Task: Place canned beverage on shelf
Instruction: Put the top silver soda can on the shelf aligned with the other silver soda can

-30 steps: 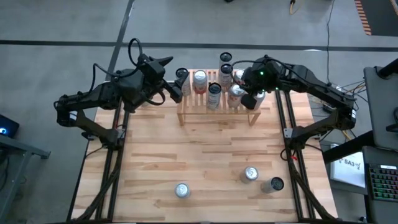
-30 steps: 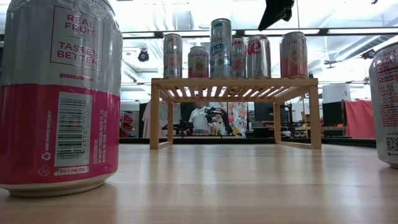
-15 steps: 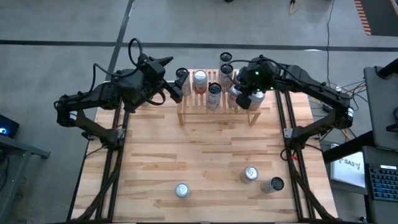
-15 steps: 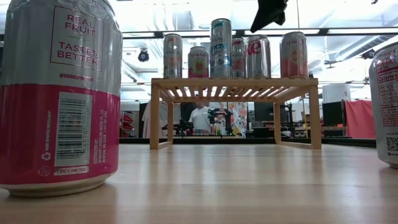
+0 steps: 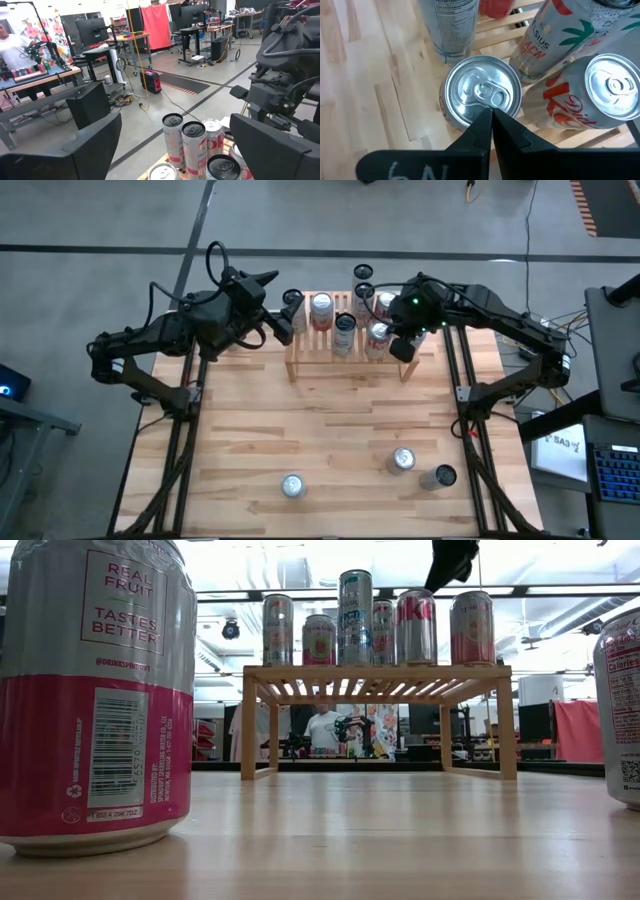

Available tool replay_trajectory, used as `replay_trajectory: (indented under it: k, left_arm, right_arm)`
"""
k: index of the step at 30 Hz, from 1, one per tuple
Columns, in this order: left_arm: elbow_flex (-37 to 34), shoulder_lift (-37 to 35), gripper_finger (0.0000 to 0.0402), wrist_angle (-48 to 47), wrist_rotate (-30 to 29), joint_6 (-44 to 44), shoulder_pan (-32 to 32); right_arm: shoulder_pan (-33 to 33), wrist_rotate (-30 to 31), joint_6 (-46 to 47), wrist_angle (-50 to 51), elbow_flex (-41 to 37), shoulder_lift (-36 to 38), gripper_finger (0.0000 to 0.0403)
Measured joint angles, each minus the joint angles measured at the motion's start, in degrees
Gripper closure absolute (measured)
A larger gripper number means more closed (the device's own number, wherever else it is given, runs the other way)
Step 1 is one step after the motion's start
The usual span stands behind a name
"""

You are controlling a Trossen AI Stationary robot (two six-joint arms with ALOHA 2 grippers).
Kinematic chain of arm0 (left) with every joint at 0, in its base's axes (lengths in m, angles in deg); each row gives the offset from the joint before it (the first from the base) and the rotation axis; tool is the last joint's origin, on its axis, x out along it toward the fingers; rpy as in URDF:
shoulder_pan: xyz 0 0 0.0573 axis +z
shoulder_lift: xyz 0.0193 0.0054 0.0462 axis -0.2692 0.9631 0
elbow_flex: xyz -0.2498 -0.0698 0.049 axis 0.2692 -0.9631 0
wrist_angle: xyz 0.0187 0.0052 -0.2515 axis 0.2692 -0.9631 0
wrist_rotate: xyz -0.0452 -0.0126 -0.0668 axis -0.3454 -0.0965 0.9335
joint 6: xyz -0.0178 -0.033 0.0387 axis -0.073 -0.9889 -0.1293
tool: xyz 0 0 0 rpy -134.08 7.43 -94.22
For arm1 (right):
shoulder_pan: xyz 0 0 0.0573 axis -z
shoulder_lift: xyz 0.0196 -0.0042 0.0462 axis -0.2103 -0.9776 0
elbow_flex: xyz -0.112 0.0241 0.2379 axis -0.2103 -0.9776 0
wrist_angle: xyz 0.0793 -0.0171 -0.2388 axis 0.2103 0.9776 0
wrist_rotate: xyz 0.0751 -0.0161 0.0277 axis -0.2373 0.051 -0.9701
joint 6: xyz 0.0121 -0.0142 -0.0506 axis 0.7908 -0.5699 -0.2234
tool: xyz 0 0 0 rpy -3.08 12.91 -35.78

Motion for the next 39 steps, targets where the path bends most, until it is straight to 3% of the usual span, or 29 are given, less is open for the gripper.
replay_trajectory:
  k: [8, 17, 39]
  left_arm:
    - [0.0, 0.0, 0.0044, -0.02, 0.02, 0.0, 0.0]
    - [0.0, 0.04, 0.0044, -0.09, 0.04, -0.02, 0.0]
    - [0.0, 0.22, 0.0045, -0.09, 0.1, -0.02, -0.01]
  right_arm:
    - [0.0, 0.13, 0.2, -0.55, 1.91, 0.3, 0.0394]
    - [-0.01, -2.45, 2.98, -10.53, 0.88, -0.56, 0.0394]
    - [0.0, 3.23, -2.75, -3.8, 0.26, -1.71, 0.0394]
